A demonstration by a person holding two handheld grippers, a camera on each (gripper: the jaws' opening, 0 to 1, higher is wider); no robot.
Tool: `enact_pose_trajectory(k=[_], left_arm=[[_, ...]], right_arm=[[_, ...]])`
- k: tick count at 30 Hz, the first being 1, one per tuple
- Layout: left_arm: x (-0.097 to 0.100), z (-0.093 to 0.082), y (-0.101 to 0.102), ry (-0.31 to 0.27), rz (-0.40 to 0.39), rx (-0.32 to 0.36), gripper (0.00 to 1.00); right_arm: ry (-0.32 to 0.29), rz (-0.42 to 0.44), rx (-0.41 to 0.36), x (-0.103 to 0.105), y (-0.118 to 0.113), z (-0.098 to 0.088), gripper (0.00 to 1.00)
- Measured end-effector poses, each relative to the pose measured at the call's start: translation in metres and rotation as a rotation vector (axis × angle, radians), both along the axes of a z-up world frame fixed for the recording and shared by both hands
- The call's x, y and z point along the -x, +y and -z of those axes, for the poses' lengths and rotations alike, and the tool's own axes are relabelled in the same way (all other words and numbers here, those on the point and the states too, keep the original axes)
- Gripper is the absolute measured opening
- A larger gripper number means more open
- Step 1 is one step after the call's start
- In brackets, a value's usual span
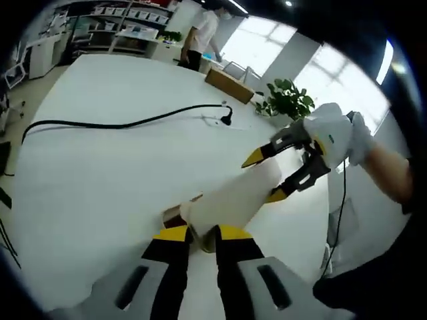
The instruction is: Arrange the utensils inside the cutlery case until each visible utensil rests in its matching compartment.
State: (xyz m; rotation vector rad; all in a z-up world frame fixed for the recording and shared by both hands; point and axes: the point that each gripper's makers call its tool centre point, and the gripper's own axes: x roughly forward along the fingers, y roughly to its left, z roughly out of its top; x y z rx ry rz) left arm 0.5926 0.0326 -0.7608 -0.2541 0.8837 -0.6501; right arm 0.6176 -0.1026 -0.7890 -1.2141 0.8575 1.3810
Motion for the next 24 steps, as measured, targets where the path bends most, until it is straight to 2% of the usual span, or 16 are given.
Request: enact_pose_trajectory(k=[3, 12, 18, 22, 24], left_arm=[[-0.004, 0.002, 0.005, 0.014, -0.025, 0.002, 0.14], [-0.008, 0.012, 0.004, 0.051, -0.023, -0.018, 0.15], [-0.009, 0.013, 0.004, 0.050, -0.015, -0.054, 0.15], [-0.006, 0.018, 0.006, 0.070, -0.014, -0.099, 0.15], [-0.005, 0.018, 0.008, 0.042, 0.008, -0.133, 0.15]], right_arm=[[0.014, 0.008, 0.005, -0.001, 0.005, 0.003, 0.40], [0.053, 0.036, 0.064, 0.001, 0.003, 0.017, 0.39], [0.069, 0.040, 0.082, 0.000, 0.003, 0.024, 0.39], [0.061, 0.018, 0.116, 0.004, 0.006, 0.025, 0.38], [0.060, 0.017, 0.123, 0.003, 0.007, 0.026, 0.38]])
